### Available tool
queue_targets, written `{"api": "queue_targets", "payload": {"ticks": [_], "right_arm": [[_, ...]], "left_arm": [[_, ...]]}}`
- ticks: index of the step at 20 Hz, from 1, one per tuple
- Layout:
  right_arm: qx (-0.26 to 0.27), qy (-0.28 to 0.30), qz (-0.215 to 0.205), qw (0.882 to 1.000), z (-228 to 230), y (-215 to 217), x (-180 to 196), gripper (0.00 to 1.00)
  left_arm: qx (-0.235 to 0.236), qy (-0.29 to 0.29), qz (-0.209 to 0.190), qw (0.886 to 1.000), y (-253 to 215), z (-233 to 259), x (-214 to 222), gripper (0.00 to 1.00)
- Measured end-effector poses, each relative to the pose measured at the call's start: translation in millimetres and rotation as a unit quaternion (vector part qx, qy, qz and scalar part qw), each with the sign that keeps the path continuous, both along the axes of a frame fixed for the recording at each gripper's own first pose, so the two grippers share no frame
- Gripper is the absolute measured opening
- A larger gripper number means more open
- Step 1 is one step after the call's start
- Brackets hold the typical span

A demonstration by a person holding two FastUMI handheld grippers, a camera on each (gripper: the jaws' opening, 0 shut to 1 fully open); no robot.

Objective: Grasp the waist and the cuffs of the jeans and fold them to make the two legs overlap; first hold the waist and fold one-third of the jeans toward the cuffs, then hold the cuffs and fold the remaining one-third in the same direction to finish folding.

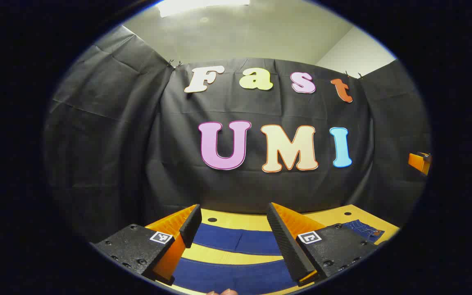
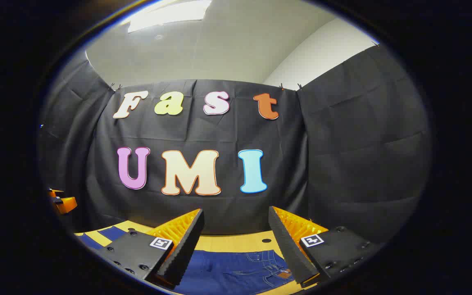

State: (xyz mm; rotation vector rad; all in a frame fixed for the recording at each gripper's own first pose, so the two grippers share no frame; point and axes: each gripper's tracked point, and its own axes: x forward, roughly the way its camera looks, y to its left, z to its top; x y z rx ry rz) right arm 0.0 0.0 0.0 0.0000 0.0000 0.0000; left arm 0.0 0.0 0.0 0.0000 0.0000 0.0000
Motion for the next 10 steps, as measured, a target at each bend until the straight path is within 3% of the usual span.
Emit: {"api": "queue_targets", "payload": {"ticks": [10], "right_arm": [[-0.002,0.005,0.008,1.0,-3,10,0,0.98]], "left_arm": [[0.007,0.012,0.01,1.0,16,-10,-4,0.95]]}}
